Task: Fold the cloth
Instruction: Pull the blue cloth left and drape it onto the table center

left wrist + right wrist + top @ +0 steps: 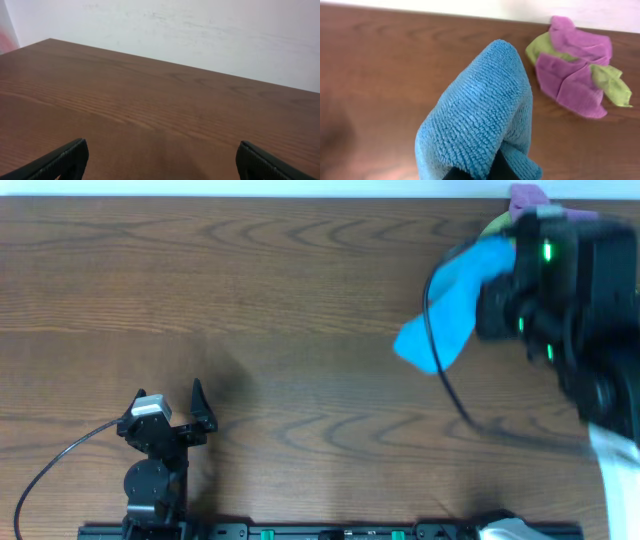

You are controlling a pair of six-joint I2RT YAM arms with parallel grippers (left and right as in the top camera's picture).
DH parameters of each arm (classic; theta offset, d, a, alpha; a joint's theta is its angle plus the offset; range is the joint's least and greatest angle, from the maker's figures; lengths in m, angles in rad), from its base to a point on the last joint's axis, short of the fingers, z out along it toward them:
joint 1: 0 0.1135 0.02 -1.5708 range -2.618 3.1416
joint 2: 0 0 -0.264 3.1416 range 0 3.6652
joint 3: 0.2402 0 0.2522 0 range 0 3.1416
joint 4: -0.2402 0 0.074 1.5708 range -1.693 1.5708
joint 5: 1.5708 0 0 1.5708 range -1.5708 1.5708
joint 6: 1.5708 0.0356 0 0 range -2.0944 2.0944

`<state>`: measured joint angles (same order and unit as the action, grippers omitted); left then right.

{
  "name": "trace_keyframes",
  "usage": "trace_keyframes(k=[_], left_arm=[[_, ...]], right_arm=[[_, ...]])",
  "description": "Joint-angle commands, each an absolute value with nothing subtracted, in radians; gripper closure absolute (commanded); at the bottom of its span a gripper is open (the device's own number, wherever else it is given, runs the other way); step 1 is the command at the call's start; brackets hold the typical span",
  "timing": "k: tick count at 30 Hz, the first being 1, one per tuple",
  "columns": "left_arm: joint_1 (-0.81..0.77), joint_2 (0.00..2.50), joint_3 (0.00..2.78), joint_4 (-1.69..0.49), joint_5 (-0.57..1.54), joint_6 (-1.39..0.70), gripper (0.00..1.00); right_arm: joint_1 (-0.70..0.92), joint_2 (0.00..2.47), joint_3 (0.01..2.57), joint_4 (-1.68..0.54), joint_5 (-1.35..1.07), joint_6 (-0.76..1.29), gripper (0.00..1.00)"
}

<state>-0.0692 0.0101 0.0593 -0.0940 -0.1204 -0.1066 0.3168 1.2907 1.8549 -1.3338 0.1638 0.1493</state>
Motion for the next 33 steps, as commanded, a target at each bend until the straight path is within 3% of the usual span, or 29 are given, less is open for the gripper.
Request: trace_keyframes(k=[1, 9, 14, 16, 17, 18, 19, 23, 33], left_arm=[[-0.072, 0.004, 0.025, -0.107, -0.138, -0.096, 0.05], [-0.072, 0.004, 0.025, -0.106, -0.138, -0.096, 0.05], [-0.072, 0.004, 0.025, -0.106, -0.138, -0.096, 0.05], [-0.072, 0.004, 0.025, -0.107, -0.138, -0.096, 0.04], [-0.072, 0.004, 0.025, -0.106, -0.138, -0.096, 0.05], [-0.072, 0.004, 0.025, -0.107, -0.138, -0.096, 0.05], [-0.072, 0.004, 0.025, -0.107, -0.138, -0.096, 0.05], [-0.072, 0.004, 0.025, -0.107, -0.138, -0.096, 0.05], [-0.072, 0.004, 0.025, -0.106, -0.138, -0.096, 0.05]], right_arm=[[0.381, 1.208, 1.755, -1.348, 0.154, 0.154, 0.98], [0.447, 1.216, 1.597, -1.227, 0.079, 0.197, 0.99], [0.454, 1.421, 1.637, -0.940, -0.319, 0.155, 0.99], [0.455, 1.481, 1.698, -0.936, -0.364, 0.130, 0.98], [0.453, 1.503, 1.727, -0.976, -0.288, 0.124, 0.86], [0.451, 1.522, 1.747, -1.034, -0.154, 0.125, 0.22], [0.451, 1.533, 1.755, -1.083, -0.030, 0.126, 0.01], [0.453, 1.541, 1.755, -1.184, 0.192, 0.126, 0.01], [0.453, 1.557, 1.722, -1.259, 0.156, 0.126, 0.01]])
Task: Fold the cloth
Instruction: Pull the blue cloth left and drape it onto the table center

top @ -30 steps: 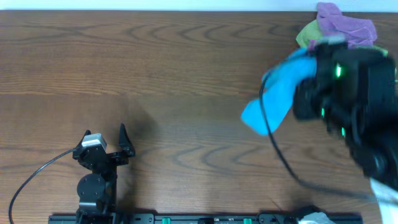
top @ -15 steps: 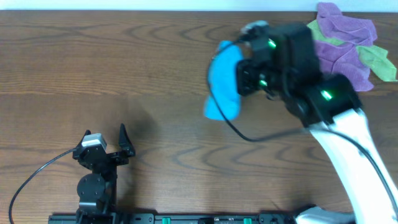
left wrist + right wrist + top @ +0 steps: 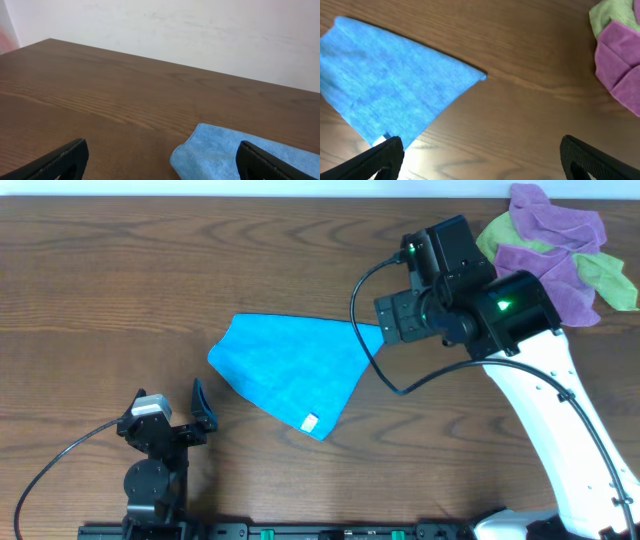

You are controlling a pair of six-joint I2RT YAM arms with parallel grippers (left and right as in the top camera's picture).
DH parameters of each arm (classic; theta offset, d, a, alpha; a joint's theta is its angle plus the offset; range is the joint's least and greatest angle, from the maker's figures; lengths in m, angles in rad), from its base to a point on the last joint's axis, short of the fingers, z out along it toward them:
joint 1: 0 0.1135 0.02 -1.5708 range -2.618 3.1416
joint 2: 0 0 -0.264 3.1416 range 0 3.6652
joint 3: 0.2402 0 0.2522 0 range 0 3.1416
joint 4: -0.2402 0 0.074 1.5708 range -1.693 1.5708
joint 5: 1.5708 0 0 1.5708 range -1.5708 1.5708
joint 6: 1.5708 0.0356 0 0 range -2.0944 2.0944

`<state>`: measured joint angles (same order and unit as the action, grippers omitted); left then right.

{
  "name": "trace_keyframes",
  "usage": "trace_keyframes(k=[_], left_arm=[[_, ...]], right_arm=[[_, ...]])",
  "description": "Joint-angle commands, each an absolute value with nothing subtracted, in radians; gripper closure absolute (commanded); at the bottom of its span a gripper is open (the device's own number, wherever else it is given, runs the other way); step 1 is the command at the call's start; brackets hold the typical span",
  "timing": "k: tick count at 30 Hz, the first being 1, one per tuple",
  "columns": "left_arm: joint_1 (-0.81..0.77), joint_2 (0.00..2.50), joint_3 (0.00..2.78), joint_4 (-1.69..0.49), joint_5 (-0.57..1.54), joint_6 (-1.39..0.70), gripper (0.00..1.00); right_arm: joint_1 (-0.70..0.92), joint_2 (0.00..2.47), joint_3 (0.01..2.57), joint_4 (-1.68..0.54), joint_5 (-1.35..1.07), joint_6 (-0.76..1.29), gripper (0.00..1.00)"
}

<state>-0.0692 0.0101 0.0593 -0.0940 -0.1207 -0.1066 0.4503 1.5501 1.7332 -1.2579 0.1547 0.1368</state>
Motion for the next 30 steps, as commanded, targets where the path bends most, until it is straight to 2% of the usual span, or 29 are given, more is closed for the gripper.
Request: trace_keyframes(k=[1, 3, 6, 7, 9, 11, 14, 15, 16, 18, 20, 21, 30], left_arm=[[-0.072, 0.004, 0.025, -0.106, -0.138, -0.096, 0.05], [-0.072, 0.004, 0.025, -0.106, -0.138, -0.096, 0.05], [-0.072, 0.004, 0.025, -0.106, -0.138, -0.096, 0.05], [-0.072, 0.004, 0.025, -0.106, -0.138, -0.096, 0.05], [-0.072, 0.004, 0.025, -0.106, -0.138, -0.096, 0.04], [-0.072, 0.004, 0.025, -0.107, -0.138, -0.096, 0.05], [-0.072, 0.004, 0.025, -0.106, -0.138, -0.096, 0.05], [-0.072, 0.004, 0.025, -0.106, -0.138, -0.096, 0.05], [-0.072, 0.004, 0.025, -0.106, -0.138, -0.096, 0.05], [-0.072, 0.004, 0.025, -0.106, -0.138, -0.096, 0.05], [-0.072, 0.004, 0.025, -0.107, -0.138, -0.096, 0.05], [-0.072, 0.004, 0.025, -0.106, -0.138, -0.096, 0.05], [-0.072, 0.004, 0.025, -0.106, -0.138, -0.096, 0.05]], right_arm=[[0.453, 1.560, 1.705, -1.255, 0.137, 0.127, 0.01], [0.453, 1.579, 1.654, -1.237, 0.100, 0.130, 0.01], [0.453, 1.608, 1.582, -1.188, 0.100, 0.153, 0.11], [0.453, 1.615, 1.560, -1.169, 0.099, 0.154, 0.17], [0.453, 1.623, 1.520, -1.138, 0.075, 0.160, 0.39], [0.453, 1.623, 1.480, -1.108, 0.026, 0.160, 0.53], [0.455, 1.623, 1.432, -1.092, -0.061, 0.159, 0.66], [0.458, 1.623, 1.417, -1.090, -0.080, 0.159, 0.75], [0.463, 1.623, 1.408, -1.092, -0.086, 0.159, 0.76], [0.473, 1.623, 1.398, -1.097, -0.083, 0.147, 0.53], [0.479, 1.623, 1.398, -1.100, -0.083, 0.125, 0.40], [0.484, 1.623, 1.398, -1.100, -0.083, 0.115, 0.29], [0.486, 1.621, 1.398, -1.139, -0.105, 0.098, 0.19]])
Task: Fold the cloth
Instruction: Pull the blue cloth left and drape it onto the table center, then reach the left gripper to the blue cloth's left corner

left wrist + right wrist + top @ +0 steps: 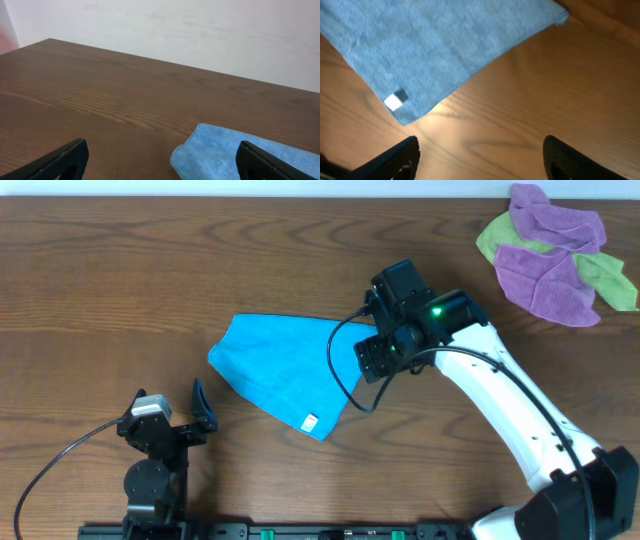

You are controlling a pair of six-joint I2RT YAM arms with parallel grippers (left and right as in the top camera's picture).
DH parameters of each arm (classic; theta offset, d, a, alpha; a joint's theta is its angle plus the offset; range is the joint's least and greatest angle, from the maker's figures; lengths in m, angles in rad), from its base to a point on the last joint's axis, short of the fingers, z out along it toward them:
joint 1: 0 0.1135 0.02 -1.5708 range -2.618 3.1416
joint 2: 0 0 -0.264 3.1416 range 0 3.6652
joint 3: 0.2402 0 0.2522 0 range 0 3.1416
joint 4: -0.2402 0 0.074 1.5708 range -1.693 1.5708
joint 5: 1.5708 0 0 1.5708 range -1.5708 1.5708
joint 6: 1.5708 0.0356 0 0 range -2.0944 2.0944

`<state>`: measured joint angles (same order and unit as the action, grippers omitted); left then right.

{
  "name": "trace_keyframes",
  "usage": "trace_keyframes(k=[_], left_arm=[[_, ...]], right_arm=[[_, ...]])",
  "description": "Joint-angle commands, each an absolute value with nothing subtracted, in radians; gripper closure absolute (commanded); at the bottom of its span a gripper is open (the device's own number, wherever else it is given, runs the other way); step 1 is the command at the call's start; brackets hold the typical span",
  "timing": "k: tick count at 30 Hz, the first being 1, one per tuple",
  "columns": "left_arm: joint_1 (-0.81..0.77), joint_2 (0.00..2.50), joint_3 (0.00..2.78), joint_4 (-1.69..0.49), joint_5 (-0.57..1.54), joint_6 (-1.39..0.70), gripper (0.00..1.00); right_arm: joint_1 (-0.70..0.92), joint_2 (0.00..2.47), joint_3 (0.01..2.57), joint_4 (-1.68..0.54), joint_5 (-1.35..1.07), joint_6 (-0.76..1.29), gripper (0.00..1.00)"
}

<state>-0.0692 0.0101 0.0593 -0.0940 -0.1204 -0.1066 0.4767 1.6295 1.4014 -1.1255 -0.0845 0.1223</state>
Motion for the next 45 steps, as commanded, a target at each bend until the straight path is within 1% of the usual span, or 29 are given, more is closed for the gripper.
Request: trace_keyframes(k=[1, 7, 10, 13, 16, 19, 22, 27, 30, 32, 34, 35, 36, 37, 38, 39, 40, 43, 45], left_arm=[[-0.072, 0.004, 0.025, -0.106, -0.138, -0.096, 0.05], [-0.072, 0.004, 0.025, -0.106, -0.138, -0.096, 0.05], [-0.072, 0.004, 0.025, -0.105, -0.136, -0.098, 0.05], [-0.073, 0.004, 0.025, -0.113, -0.052, -0.178, 0.05], [-0.073, 0.004, 0.025, -0.112, 0.072, -0.307, 0.05], [-0.073, 0.004, 0.025, -0.107, 0.113, -0.413, 0.05], [-0.072, 0.004, 0.025, -0.105, 0.128, -0.442, 0.05], [-0.073, 0.004, 0.025, -0.089, 0.368, -0.525, 0.05], [-0.073, 0.004, 0.025, -0.079, 0.523, -0.525, 0.05], [-0.072, 0.004, 0.025, -0.064, 0.525, -0.534, 0.05], [-0.073, 0.004, 0.025, -0.054, 0.553, -0.591, 0.05], [-0.073, 0.004, 0.025, -0.054, 0.575, -0.610, 0.03], [-0.073, 0.004, 0.025, -0.054, 0.575, -0.611, 0.17], [-0.073, 0.004, 0.025, -0.054, 0.575, -0.610, 0.22], [-0.073, 0.004, 0.024, -0.055, 0.574, -0.610, 0.23], [-0.073, 0.004, 0.024, -0.055, 0.573, -0.609, 0.12], [-0.073, 0.004, 0.024, -0.055, 0.573, -0.610, 0.05], [-0.073, 0.004, 0.024, -0.054, 0.595, -0.620, 0.05], [-0.073, 0.004, 0.024, -0.039, 0.612, -0.662, 0.05]], right_arm=[[0.486, 1.621, 1.398, -1.146, -0.105, 0.091, 0.18], [0.485, 1.621, 1.398, -1.156, -0.102, 0.081, 0.12], [0.485, 1.621, 1.398, -1.159, -0.102, 0.081, 0.06], [0.485, 1.621, 1.398, -1.164, -0.102, 0.081, 0.01], [0.482, 1.621, 1.398, -1.173, -0.101, 0.081, 0.01], [0.467, 1.620, 1.398, -1.184, -0.102, 0.081, 0.01], [0.430, 1.620, 1.398, -1.193, -0.102, 0.059, 0.01], [0.359, 1.620, 1.398, -1.211, -0.136, 0.000, 0.01], [0.316, 1.620, 1.398, -1.201, -0.228, -0.018, 0.01], [0.299, 1.619, 1.398, -1.192, -0.273, -0.028, 0.01], [0.289, 1.619, 1.398, -1.180, -0.305, -0.043, 0.01], [0.289, 1.619, 1.398, -1.174, -0.304, -0.044, 0.01], [0.289, 1.619, 1.398, -1.173, -0.304, -0.044, 0.01], [0.286, 1.616, 1.398, -1.175, -0.305, -0.043, 0.01], [0.283, 1.615, 1.398, -1.177, -0.305, -0.043, 0.01], [0.282, 1.612, 1.398, -1.177, -0.308, -0.044, 0.01], [0.282, 1.612, 1.398, -1.174, -0.313, -0.045, 0.01], [0.291, 1.612, 1.398, -1.166, -0.326, -0.059, 0.01], [0.295, 1.611, 1.398, -1.159, -0.326, -0.061, 0.01]])
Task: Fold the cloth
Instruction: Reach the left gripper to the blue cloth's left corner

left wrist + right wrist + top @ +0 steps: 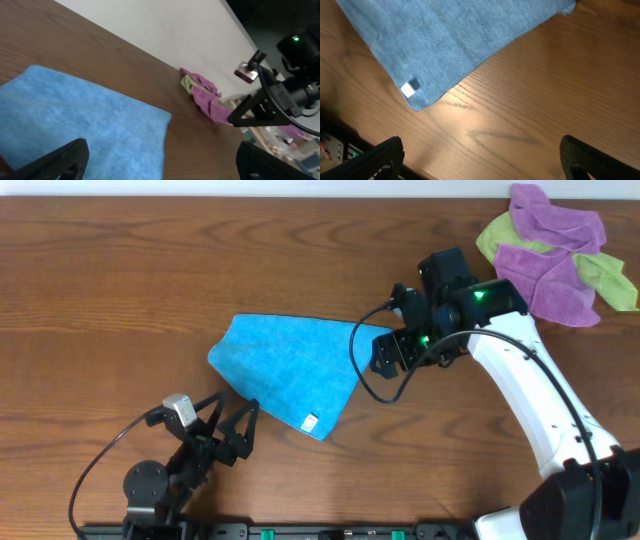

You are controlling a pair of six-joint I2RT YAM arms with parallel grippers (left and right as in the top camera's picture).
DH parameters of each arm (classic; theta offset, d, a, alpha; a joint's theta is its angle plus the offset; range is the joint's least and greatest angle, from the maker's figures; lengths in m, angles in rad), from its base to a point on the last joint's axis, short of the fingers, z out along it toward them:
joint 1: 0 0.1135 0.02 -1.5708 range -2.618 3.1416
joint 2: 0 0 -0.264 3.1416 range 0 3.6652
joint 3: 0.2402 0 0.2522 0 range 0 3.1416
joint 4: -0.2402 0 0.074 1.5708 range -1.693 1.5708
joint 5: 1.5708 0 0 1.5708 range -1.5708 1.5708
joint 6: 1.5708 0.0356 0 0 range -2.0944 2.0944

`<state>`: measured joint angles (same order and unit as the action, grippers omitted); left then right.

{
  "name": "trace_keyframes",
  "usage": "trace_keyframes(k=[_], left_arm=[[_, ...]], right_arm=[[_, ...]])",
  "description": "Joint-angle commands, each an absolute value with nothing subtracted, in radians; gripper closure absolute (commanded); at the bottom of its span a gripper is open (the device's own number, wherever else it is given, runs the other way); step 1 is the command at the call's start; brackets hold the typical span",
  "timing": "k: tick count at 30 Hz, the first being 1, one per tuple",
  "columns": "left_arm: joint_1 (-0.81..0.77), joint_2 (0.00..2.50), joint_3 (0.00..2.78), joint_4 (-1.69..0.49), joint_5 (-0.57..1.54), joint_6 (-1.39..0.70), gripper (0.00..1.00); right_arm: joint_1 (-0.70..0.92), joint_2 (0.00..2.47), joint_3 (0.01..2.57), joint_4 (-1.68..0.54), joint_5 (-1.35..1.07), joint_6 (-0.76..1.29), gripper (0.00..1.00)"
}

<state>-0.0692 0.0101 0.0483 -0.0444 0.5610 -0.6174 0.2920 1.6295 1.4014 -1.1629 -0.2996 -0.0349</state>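
A blue cloth (285,370) lies spread flat on the wooden table (120,280), with its white tag (311,421) at the near corner. My left gripper (236,420) stands open just left of that near corner and points across the cloth (80,115); nothing is between its fingers (60,160). My right gripper (395,340) hovers open beside the cloth's right corner. Its wrist view looks down on the cloth (445,40) and the tag (408,89), and it holds nothing.
A pile of purple and green cloths (555,245) sits at the back right corner, also showing in the left wrist view (202,95). The table's near edge (340,135) runs below the blue cloth. Cables trail from both arms.
My left arm has swung from its rest pose at the front left to the cloth's near edge. My right gripper has shifted right, off the cloth's edge. The cloth has not moved.
My right gripper first held the blue cloth bunched in the air near the coloured pile. Then the cloth lay spread at mid table with that gripper open beside it. After that the gripper hung over the cloth's right edge. Now both open grippers flank the cloth.
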Motion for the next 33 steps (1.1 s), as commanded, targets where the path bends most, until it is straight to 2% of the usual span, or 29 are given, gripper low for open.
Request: trace_keyframes(k=[1, 9, 13, 18, 25, 28, 29, 33], left_arm=[[-0.073, 0.004, 0.024, -0.024, 0.623, -0.681, 0.05], [-0.072, 0.014, 0.025, -0.010, 0.553, -0.660, 0.05], [-0.071, 0.110, 0.047, 0.022, 0.520, -0.670, 0.05], [-0.051, 0.414, 0.253, -0.018, 0.551, -0.489, 0.05], [-0.022, 0.973, 0.679, -0.273, 0.542, -0.253, 0.04], [-0.022, 1.151, 0.821, -0.385, 0.538, -0.221, 0.00], [-0.023, 1.216, 0.873, -0.437, 0.520, -0.202, 0.05], [-0.023, 1.386, 1.035, -0.612, 0.437, -0.201, 0.08]], right_arm=[[0.295, 1.610, 1.398, -1.157, -0.325, -0.061, 0.01], [0.295, 1.610, 1.398, -1.136, -0.322, -0.061, 0.01], [0.295, 1.610, 1.398, -1.117, -0.322, -0.057, 0.01], [0.295, 1.610, 1.398, -1.105, -0.322, -0.050, 0.01], [0.270, 1.610, 1.398, -1.106, -0.253, -0.049, 0.01], [0.246, 1.610, 1.398, -1.091, -0.221, -0.049, 0.02], [0.231, 1.610, 1.398, -1.075, -0.214, -0.047, 0.01], [0.170, 1.610, 1.398, -1.011, -0.214, -0.022, 0.01]])
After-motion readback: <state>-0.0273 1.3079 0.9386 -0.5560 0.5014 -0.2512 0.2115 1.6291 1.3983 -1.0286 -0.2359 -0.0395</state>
